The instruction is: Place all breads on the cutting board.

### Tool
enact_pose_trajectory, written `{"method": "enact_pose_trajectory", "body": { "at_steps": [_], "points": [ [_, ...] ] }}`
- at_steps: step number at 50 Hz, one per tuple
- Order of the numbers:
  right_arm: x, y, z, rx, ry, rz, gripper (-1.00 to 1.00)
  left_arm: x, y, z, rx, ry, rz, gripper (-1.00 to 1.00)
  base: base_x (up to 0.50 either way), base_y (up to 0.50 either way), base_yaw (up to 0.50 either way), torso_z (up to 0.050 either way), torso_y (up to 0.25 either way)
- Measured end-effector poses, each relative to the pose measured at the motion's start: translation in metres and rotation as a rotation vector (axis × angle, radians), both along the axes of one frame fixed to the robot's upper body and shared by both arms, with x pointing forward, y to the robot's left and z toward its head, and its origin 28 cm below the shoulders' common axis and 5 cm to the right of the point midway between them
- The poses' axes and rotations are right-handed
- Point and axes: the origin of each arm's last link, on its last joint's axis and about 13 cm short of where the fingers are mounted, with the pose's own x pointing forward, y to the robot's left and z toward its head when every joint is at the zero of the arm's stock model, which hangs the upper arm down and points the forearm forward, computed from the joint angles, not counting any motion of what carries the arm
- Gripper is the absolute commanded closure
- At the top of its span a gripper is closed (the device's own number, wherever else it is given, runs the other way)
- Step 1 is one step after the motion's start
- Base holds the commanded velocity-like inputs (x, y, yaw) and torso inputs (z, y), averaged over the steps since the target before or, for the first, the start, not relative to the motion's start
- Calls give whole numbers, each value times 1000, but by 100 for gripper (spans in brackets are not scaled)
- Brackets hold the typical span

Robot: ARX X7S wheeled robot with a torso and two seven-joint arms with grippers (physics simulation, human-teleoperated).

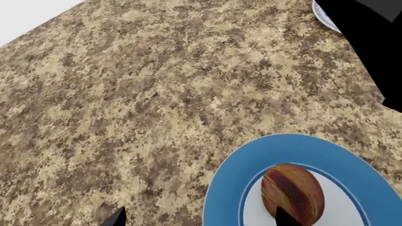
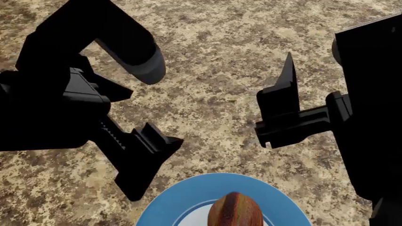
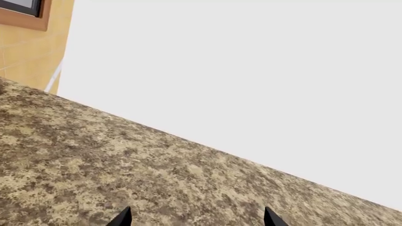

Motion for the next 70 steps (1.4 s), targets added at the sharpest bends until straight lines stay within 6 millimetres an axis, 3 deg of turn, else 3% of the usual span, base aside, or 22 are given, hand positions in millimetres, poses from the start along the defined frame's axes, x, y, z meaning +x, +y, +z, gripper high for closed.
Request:
{"method": "enact_pose_trajectory", "body": {
  "at_steps": [19, 38, 70],
  "points": [
    [-8, -11, 1, -1, 3, -45, -100, 24, -35, -17, -74, 54, -71, -100, 0, 0, 0, 0, 0],
    [-26, -35, 26, -45, -29, -176, -100, 31, -53, -38, -100, 97, -114, -100, 0, 0, 0, 0, 0],
    [-41, -46, 38, -45, -65, -236, -100, 8, -74, -71, -103, 199, -147, -100, 0, 0, 0, 0, 0]
  ]
}}
